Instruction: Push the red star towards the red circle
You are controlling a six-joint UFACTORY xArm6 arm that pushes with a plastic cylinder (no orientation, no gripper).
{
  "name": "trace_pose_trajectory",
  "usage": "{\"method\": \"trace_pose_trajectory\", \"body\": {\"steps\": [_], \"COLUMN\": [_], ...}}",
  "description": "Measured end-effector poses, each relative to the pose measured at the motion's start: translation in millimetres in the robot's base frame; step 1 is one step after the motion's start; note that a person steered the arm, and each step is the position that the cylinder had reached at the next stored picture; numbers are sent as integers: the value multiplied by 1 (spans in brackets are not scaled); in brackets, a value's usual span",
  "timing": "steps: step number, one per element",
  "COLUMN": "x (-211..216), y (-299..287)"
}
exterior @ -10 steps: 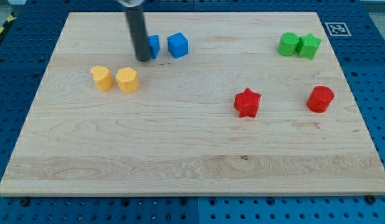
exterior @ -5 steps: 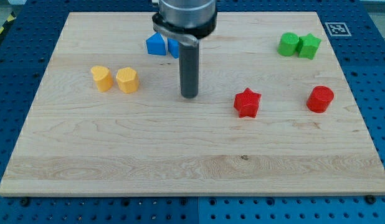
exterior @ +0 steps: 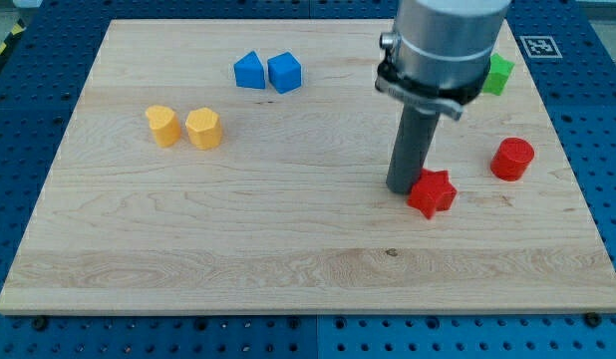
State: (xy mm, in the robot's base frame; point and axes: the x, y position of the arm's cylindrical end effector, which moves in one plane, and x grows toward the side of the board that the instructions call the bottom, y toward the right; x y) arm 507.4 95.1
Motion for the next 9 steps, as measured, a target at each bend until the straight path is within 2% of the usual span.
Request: {"method": "trace_pose_trajectory", "body": {"steps": [1, 2, 4, 5, 6, 7, 8, 9], "x": [38, 58, -15, -5, 47, 71, 48, 3], "y": [0, 13, 83, 74, 36, 0, -10, 47]}}
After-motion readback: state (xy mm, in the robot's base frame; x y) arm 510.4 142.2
